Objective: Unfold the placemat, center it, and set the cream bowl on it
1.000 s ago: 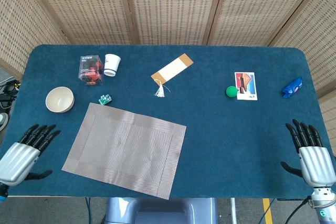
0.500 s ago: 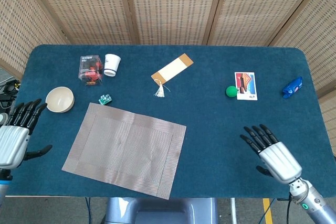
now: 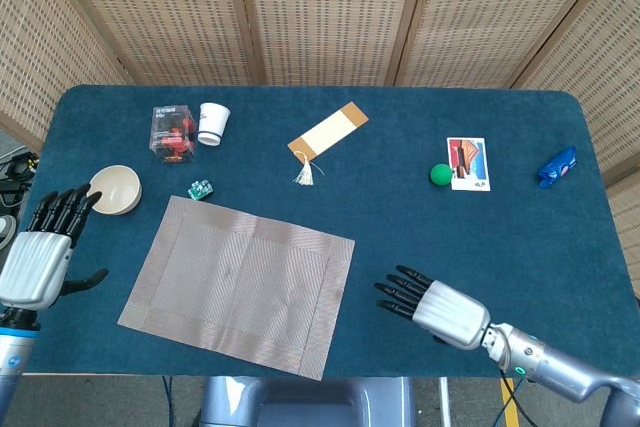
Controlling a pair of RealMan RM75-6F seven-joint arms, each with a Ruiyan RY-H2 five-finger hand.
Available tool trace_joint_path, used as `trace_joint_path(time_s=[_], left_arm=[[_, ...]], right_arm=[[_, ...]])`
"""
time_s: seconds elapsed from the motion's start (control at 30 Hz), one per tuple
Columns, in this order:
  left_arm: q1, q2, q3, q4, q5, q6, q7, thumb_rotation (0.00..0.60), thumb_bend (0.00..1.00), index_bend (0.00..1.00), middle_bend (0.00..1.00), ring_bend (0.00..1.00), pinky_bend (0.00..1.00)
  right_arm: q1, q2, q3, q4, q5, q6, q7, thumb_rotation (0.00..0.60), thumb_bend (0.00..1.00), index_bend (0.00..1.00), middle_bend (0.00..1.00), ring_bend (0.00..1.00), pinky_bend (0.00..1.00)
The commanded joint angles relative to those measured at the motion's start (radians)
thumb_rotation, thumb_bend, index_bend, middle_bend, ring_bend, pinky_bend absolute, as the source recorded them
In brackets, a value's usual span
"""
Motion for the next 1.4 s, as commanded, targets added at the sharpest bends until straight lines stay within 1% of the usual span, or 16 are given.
trace_joint_path(time_s=[0.03, 0.23, 0.37, 0.7, 0.83, 0.93, 1.1, 1.4], left_arm=[[0.004, 0.002, -0.006, 0.006, 0.001, -0.006, -0.007, 0.6, 0.0, 0.0, 0.0, 0.0, 0.0], [0.01, 0.005, -0.02, 0.013, 0.0, -0.021, -0.025, 0.6, 0.0, 0.0, 0.0, 0.0, 0.0], [0.016, 0.007, -0.029, 0.019, 0.0, -0.028, -0.036, 0.6, 0.0, 0.0, 0.0, 0.0, 0.0], [0.021, 0.01, -0.047, 0.027, -0.005, -0.053, -0.052, 0.6, 0.0, 0.0, 0.0, 0.0, 0.0], [0.023, 0.009, -0.054, 0.03, -0.006, -0.06, -0.051, 0.6, 0.0, 0.0, 0.0, 0.0, 0.0], [0.026, 0.009, -0.059, 0.032, -0.005, -0.064, -0.055, 0.6, 0.0, 0.0, 0.0, 0.0, 0.0], [0.026, 0.01, -0.068, 0.037, -0.012, -0.077, -0.062, 0.6, 0.0, 0.0, 0.0, 0.0, 0.0], [0.029, 0.012, -0.078, 0.042, -0.012, -0.093, -0.072, 0.6, 0.0, 0.0, 0.0, 0.0, 0.0]], right_arm=[[0.065, -0.076, -0.013, -0.003, -0.018, -0.087, -0.011, 0.6, 0.0, 0.18, 0.01, 0.0, 0.0], [0.137, -0.166, -0.029, -0.003, -0.008, -0.179, 0.005, 0.6, 0.0, 0.18, 0.01, 0.0, 0.0], [0.173, -0.224, -0.028, -0.002, -0.01, -0.182, 0.008, 0.6, 0.0, 0.18, 0.01, 0.0, 0.0], [0.229, -0.364, -0.023, 0.05, 0.027, -0.204, -0.007, 0.6, 0.0, 0.2, 0.02, 0.0, 0.0], [0.245, -0.409, -0.021, 0.096, 0.046, -0.216, -0.028, 0.6, 0.0, 0.2, 0.02, 0.0, 0.0], [0.251, -0.44, -0.031, 0.131, 0.062, -0.222, -0.037, 0.6, 0.0, 0.21, 0.02, 0.0, 0.0], [0.253, -0.478, -0.046, 0.163, 0.081, -0.212, -0.055, 0.6, 0.0, 0.22, 0.03, 0.0, 0.0], [0.244, -0.539, -0.043, 0.209, 0.13, -0.184, -0.094, 0.6, 0.0, 0.23, 0.04, 0.0, 0.0]])
